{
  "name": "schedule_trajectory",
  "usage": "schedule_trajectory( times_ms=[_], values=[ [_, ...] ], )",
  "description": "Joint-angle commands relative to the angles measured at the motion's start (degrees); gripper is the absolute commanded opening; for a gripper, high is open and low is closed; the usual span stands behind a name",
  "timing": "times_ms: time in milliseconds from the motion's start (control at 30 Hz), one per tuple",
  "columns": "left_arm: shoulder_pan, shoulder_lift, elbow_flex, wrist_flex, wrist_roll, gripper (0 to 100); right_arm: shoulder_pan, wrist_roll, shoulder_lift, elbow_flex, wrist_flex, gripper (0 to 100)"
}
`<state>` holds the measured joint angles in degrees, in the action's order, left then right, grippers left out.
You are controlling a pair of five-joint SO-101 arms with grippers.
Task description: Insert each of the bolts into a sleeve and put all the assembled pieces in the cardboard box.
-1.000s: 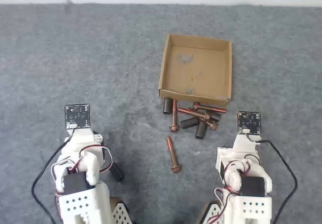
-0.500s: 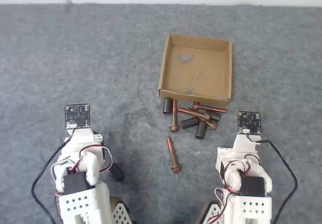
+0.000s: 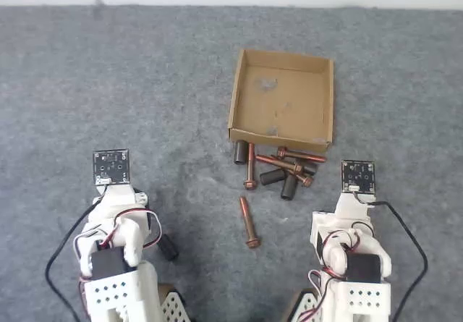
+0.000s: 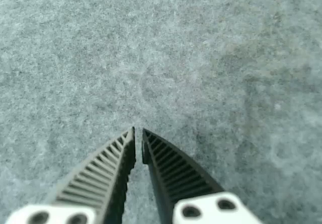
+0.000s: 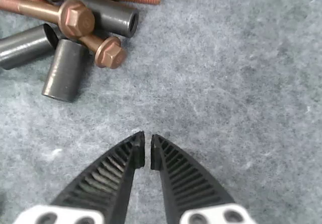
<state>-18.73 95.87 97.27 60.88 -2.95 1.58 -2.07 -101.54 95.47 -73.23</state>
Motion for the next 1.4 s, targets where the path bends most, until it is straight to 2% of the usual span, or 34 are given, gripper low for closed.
schedule_trajectory(
  times_ms=[0, 267, 400, 600, 767, 867, 967, 1067, 1267, 1367],
  values=[
    [0.26, 0.7, -0.4, -0.18, -0.26, 2, -0.84, -0.53, 0.22, 0.62, -0.48, 0.6],
    [-0.09, 0.7, -0.57, 0.09, -0.35, 2, -0.48, -0.53, 0.22, 0.62, -0.48, 0.6],
    [-0.79, 0.7, -4.7, -0.09, -0.44, 2, -0.31, -0.53, 0.22, 0.7, -0.4, 0.6],
    [-12.13, 0.7, -12.09, -5.71, -0.53, 2, 5.23, -0.79, -2.42, -1.49, 4.88, 0.6],
    [-21.1, 0.26, -20.62, -6.24, -0.18, 2, 14.37, -0.7, -2.33, 1.05, 15.69, 0.6],
    [-23.56, 0.09, -25.01, -5.98, 0.0, 2, 18.86, -0.62, -2.33, 0.97, 14.11, 0.6],
    [-23.56, -1.41, -29.23, -4.48, 0.35, 2, 20.09, -0.53, -2.33, 0.97, 11.56, 0.6],
    [-22.59, -9.58, -37.05, -1.76, 4.04, 2, 20.0, -0.53, -2.33, 0.97, 11.56, 0.6],
    [-22.59, -38.77, -57.36, 8.35, 11.96, 2, 20.0, -0.44, -2.33, 0.97, 11.65, 0.6],
    [-24.0, -50.2, -62.11, 9.93, 14.68, 2, 20.0, -0.44, -2.33, 0.97, 11.65, 0.6]
  ],
)
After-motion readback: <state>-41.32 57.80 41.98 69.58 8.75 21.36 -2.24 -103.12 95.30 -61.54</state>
